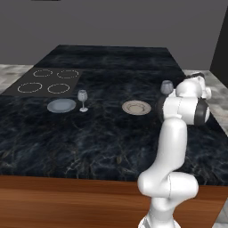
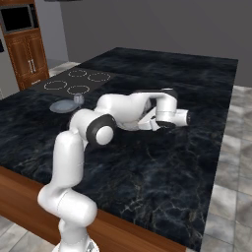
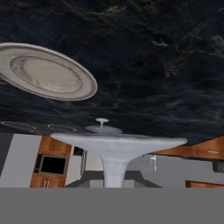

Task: Retrieve the wine glasses from the counter and place one next to each plate.

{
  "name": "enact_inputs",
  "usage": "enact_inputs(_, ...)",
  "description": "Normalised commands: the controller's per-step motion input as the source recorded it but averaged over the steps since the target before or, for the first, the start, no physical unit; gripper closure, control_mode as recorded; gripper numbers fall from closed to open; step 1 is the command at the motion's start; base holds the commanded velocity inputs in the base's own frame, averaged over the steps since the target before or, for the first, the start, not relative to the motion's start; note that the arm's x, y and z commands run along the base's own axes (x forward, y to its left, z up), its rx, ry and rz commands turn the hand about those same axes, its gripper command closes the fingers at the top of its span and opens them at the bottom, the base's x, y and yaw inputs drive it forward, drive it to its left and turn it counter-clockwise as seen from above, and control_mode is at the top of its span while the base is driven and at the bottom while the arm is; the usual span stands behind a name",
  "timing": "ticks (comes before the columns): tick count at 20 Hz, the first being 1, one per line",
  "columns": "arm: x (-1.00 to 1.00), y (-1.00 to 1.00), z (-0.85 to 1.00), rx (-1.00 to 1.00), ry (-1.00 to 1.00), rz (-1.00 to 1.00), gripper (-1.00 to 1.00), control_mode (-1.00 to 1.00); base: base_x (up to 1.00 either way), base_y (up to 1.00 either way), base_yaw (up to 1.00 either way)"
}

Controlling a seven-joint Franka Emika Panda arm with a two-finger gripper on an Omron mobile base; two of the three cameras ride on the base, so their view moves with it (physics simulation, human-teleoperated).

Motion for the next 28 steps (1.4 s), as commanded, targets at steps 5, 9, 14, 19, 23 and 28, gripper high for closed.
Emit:
enact_inputs(5, 0.17, 0.02, -0.16, -0.02, 0.00, -0.04, 1.00, -1.00, 0.00, 0.00, 0.00)
enact_inputs(9, 0.08, 0.00, -0.11, -0.02, 0.00, -0.01, 1.00, -1.00, 0.00, 0.00, 0.00)
enact_inputs(14, 0.13, 0.00, -0.13, 0.00, -0.01, 0.00, 1.00, -1.00, 0.00, 0.00, 0.00)
enact_inputs(19, 0.15, 0.00, -0.19, 0.00, 0.00, 0.00, 1.00, -1.00, 0.00, 0.00, 0.00)
enact_inputs(23, 0.08, -0.11, -0.19, 0.00, 0.00, 0.00, 1.00, -1.00, 0.00, 0.00, 0.00)
enact_inputs(28, 0.10, -0.12, -0.17, 0.00, 0.00, 0.00, 1.00, -1.00, 0.00, 0.00, 0.00)
